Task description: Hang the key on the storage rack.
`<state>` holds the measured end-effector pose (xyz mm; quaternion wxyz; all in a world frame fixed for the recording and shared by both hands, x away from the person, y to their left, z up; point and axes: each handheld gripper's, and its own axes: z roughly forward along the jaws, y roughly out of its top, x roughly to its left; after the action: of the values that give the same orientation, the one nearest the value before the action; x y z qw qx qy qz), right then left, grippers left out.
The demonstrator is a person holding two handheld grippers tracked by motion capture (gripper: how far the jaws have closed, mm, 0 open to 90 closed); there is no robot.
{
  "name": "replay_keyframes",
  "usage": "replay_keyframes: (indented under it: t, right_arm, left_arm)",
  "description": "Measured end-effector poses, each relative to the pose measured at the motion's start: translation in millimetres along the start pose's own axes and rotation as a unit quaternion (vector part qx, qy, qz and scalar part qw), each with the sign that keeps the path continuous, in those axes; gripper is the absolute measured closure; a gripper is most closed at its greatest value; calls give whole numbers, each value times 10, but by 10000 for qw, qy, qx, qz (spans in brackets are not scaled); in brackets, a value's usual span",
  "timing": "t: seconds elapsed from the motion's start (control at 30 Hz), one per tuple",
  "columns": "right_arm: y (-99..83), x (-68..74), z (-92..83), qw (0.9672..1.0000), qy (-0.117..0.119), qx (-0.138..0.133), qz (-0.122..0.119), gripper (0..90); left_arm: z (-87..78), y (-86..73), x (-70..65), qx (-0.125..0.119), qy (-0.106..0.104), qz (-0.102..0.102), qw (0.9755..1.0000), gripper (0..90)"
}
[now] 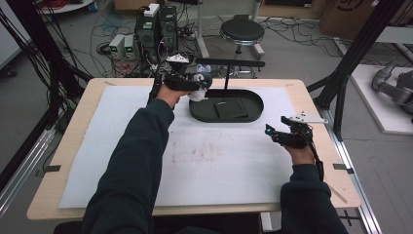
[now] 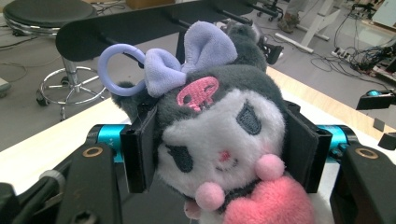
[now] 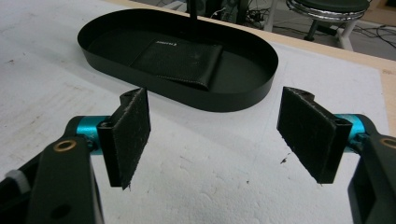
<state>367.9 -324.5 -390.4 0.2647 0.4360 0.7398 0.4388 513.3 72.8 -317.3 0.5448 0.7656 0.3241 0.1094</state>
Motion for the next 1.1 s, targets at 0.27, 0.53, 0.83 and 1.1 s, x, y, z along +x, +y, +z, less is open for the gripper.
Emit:
replay_keyframes:
  t: [0.27, 0.53, 0.83, 1.1]
  right_arm:
    - [0, 6, 2, 10000, 14, 21, -10, 262]
    - [-1, 6, -3, 10000, 21, 24, 8, 262]
    - [-3, 8, 3, 10000, 32, 39, -33, 263]
    - [-6, 9, 4, 10000, 43, 36, -36, 263]
  left_arm:
    - [118, 12, -44, 111, 10, 54, 9999, 369]
    - [202, 15, -5, 269, 405, 66, 9988, 368]
    - [394, -90, 86, 593, 1089, -137, 9922, 363]
    - [442, -260, 173, 669, 1459, -474, 9859, 290]
